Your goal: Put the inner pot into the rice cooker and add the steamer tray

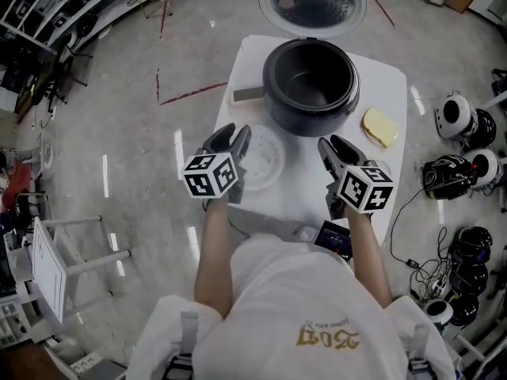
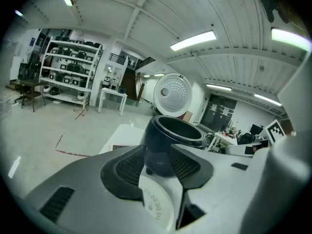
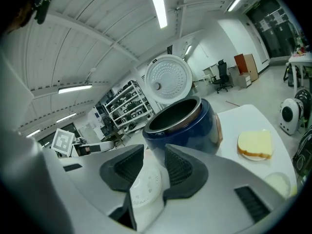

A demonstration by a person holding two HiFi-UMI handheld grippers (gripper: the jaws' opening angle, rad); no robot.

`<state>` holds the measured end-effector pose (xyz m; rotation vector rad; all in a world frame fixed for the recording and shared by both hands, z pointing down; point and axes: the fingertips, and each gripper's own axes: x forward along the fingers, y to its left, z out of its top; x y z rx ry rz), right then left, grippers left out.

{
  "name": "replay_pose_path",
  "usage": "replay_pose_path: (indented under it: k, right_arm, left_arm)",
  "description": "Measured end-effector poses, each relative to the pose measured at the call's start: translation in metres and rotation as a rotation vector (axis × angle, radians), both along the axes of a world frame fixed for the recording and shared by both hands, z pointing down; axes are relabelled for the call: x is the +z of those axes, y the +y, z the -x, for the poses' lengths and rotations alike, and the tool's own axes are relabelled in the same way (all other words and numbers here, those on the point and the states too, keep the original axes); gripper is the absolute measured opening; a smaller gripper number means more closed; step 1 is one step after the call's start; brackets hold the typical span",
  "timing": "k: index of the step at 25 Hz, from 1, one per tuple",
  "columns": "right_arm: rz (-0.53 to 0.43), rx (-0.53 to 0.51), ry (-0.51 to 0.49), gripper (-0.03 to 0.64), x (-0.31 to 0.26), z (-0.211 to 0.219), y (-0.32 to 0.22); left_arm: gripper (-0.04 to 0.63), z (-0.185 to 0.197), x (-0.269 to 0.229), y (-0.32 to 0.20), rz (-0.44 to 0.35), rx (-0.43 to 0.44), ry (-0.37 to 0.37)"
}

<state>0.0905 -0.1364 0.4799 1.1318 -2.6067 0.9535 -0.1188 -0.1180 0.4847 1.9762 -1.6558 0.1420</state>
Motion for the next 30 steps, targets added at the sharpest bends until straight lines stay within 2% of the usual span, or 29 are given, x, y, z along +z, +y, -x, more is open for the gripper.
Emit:
replay_pose_path:
  k: [7, 14, 18, 21, 25, 30]
  right_arm:
    - [0.054, -0.06, 0.024, 0.149, 0.027, 0.015, 0.028]
    - [0.096, -0.125, 0.1, 0.155, 0.065, 0.024, 0.05]
    - [0.151, -0.117, 0.107, 0.161, 0.085, 0.039, 0.058]
    - [0.185, -0.095, 0.114, 0.163, 0.095, 0.056, 0.061]
    - [0.185, -0.063, 0.139, 0.163, 0.115, 0.073, 0.058]
    - [0.303, 0.008, 0.156, 0.167, 0.153, 0.087, 0.058]
  left_arm:
    - [0.184, 0.021, 0.032, 0.042, 0.065, -0.061, 0.025]
    - [0.184, 0.035, 0.071, 0.074, 0.137, -0.087, 0.024]
    - [0.184, 0.058, 0.088, 0.082, 0.183, -0.075, -0.031]
    - [0.184, 0.079, 0.104, 0.08, 0.222, -0.055, -0.04]
    - [0.184, 0.093, 0.133, 0.067, 0.282, -0.012, -0.009]
    - [0.184, 0.104, 0.168, 0.05, 0.341, 0.055, 0.038]
